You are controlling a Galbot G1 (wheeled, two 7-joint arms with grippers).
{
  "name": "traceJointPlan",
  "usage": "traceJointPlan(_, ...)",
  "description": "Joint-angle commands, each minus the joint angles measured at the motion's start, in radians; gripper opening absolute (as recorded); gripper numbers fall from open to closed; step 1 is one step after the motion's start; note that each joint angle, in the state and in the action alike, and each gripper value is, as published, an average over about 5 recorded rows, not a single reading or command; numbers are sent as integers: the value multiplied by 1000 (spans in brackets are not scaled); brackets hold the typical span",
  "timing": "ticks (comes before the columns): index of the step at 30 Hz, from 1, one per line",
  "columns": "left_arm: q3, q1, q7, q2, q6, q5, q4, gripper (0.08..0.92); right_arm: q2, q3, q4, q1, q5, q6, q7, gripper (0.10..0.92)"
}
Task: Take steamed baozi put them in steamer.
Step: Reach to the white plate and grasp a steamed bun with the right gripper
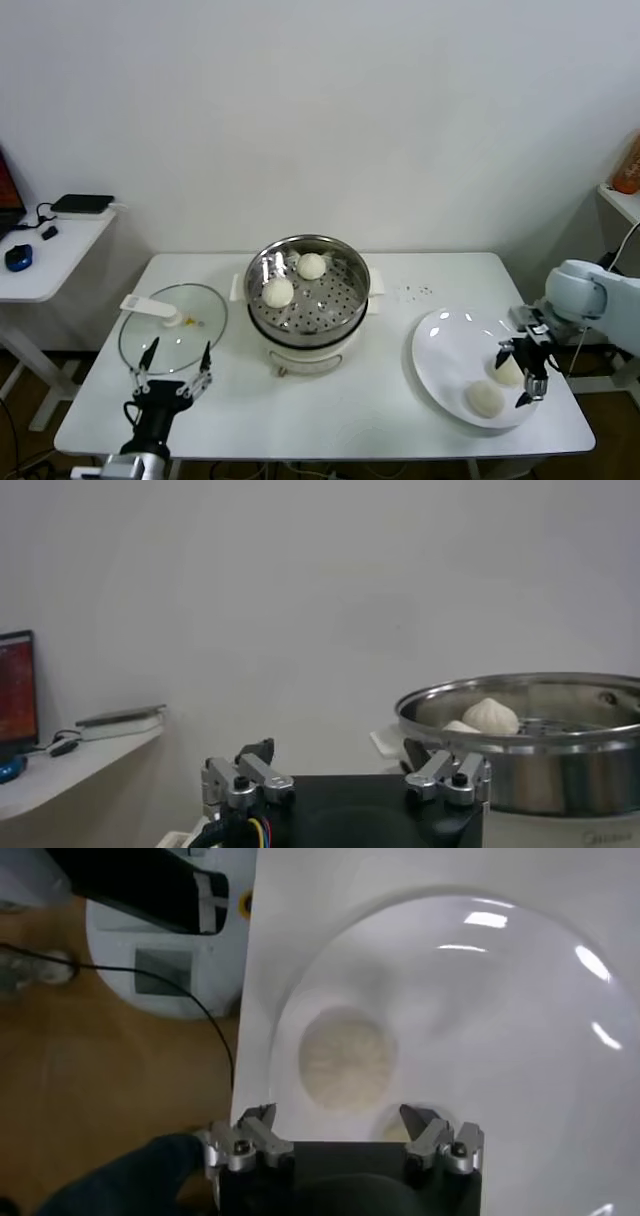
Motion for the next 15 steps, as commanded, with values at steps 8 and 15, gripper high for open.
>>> traceJointPlan(8,1,-6,1,0,-1,0,15,823,51,105,-54,-156,-23,4,48,823)
traceJointPlan(15,0,-10,1,1,-2,-2,27,823,75,109,-76,-150,-26,10,55,823)
